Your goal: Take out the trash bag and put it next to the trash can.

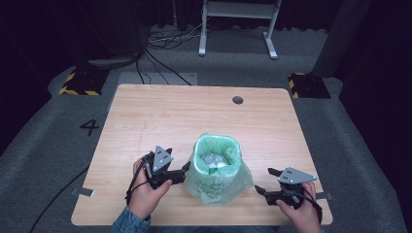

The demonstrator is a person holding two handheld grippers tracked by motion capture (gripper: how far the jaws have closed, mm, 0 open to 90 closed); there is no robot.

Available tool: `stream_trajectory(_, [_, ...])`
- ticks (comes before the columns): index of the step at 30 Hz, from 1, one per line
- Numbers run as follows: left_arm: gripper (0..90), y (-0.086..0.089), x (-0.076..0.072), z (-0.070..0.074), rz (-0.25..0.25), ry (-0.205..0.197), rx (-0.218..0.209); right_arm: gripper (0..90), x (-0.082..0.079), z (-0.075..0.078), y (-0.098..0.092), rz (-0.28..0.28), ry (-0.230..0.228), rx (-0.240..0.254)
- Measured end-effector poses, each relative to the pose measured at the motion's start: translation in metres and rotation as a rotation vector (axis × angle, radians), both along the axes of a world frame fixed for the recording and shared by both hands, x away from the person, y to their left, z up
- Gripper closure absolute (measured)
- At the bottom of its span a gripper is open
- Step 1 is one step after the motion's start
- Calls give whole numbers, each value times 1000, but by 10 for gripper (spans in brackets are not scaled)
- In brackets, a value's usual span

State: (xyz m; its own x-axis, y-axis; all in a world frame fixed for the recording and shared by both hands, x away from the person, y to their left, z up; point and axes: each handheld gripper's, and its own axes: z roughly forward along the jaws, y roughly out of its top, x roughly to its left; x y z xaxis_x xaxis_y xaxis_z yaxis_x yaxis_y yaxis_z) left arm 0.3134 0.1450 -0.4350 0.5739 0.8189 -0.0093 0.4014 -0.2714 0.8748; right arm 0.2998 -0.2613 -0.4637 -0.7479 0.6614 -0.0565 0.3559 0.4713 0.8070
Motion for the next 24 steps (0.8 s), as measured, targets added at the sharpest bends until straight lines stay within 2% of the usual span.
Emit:
stream_trajectory(2, [212, 6, -7, -2, 4, -3, 23, 198, -2, 1, 2, 11, -5, -2])
stream_trajectory(3, [208, 10, -11, -5, 3, -7, 52, 196, -4, 1, 5, 21, -11, -7])
stream_trajectory(4, [201, 12, -15, -8, 1, -11, 76, 193, -8, 1, 10, 42, -30, -34])
stream_trajectory(7, [193, 19, -25, -16, -17, -6, 98, 179, -10, -2, 14, 59, -33, -47])
stream_trajectory(10, [178, 19, -37, -21, -59, -21, 101, 165, -20, -4, 23, 113, -53, -53])
stream_trajectory(11, [178, 18, -40, -23, -77, -23, 100, 165, -20, -4, 23, 113, -53, -53])
stream_trajectory(13, [163, 15, -45, -29, -111, -21, 85, 181, -25, -5, 29, 148, -62, -61])
stream_trajectory(15, [161, 11, -42, -36, -143, -22, 81, 208, -28, -6, 34, 169, -83, -58])
stream_trajectory(18, [162, 4, -43, -39, -172, -39, 87, 198, -27, -6, 41, 162, -100, -33])
stream_trajectory(20, [156, -1, -45, -39, -215, -51, 86, 211, -29, -6, 44, 170, -107, -12])
stream_trajectory(22, [157, -7, -44, -40, -229, -59, 80, 226, -28, -6, 49, 177, -106, 13])
stream_trajectory(24, [171, -11, -39, -41, -225, -60, 86, 258, -24, -8, 53, 186, -92, 10])
